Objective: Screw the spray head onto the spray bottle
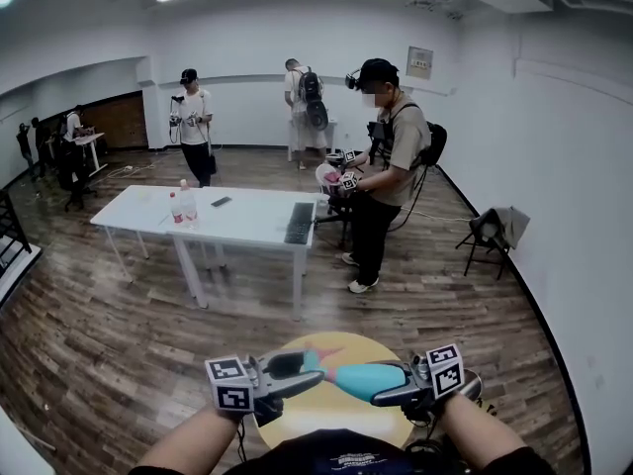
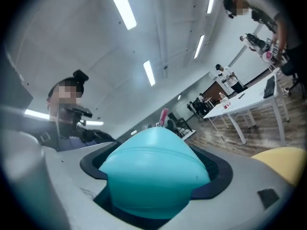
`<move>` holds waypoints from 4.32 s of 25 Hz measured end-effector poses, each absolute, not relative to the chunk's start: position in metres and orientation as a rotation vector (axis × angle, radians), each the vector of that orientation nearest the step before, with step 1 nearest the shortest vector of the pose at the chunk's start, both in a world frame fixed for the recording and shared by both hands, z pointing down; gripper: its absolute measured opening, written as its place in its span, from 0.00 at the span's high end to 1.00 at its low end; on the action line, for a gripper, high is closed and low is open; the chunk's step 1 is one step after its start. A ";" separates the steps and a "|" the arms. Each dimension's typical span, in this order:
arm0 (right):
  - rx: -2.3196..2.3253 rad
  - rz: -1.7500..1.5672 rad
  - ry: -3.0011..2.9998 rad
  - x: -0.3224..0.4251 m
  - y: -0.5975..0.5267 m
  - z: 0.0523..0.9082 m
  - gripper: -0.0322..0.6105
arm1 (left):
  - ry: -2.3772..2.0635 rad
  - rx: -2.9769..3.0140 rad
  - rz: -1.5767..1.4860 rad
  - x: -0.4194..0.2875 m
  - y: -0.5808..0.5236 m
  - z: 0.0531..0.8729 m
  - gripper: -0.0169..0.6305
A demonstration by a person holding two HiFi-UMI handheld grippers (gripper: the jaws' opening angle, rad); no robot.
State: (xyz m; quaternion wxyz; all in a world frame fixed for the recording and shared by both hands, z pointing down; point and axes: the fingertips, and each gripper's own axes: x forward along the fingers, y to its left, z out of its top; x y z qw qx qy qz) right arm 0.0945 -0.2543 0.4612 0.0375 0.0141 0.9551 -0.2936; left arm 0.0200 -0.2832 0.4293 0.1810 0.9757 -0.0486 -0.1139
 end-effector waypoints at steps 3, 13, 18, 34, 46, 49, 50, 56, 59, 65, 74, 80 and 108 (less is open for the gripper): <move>-0.067 -0.983 2.757 0.114 -0.272 0.466 0.20 | -0.345 2.454 -0.696 -0.044 -0.319 0.433 0.56; -0.059 -0.971 2.928 0.083 -0.258 0.484 0.20 | -0.259 2.526 -0.368 0.000 -0.304 0.454 0.52; 0.109 -0.863 3.066 0.077 -0.230 0.479 0.20 | -0.068 2.966 -0.036 0.042 -0.257 0.441 0.72; -0.103 -1.050 2.673 0.113 -0.275 0.474 0.20 | -0.376 2.212 -0.825 -0.061 -0.338 0.443 0.51; 0.148 -0.976 2.972 0.077 -0.237 0.474 0.20 | -0.063 2.910 -0.071 0.041 -0.254 0.446 0.66; 0.212 -0.817 3.106 0.085 -0.222 0.470 0.20 | 0.071 3.203 0.155 0.052 -0.227 0.450 0.67; 0.215 -0.775 3.155 0.086 -0.220 0.471 0.21 | 0.099 3.261 0.224 0.053 -0.223 0.455 0.67; 0.184 -0.773 3.177 0.088 -0.222 0.473 0.21 | 0.078 3.206 0.191 0.054 -0.228 0.462 0.67; 0.100 -0.881 3.028 0.089 -0.239 0.469 0.21 | -0.080 2.935 -0.094 0.041 -0.258 0.449 0.64; -0.091 -1.171 2.515 0.120 -0.283 0.482 0.20 | -0.437 2.182 -0.812 -0.065 -0.343 0.455 0.48; -0.259 -1.155 2.601 0.131 -0.292 0.522 0.20 | -0.479 2.092 -0.774 -0.083 -0.335 0.505 0.48; -0.315 -1.251 2.582 0.139 -0.300 0.553 0.20 | -0.496 1.930 -0.773 -0.093 -0.328 0.572 0.53; -0.199 -1.126 2.752 0.105 -0.292 0.536 0.20 | -0.550 2.214 -0.610 -0.063 -0.315 0.542 0.97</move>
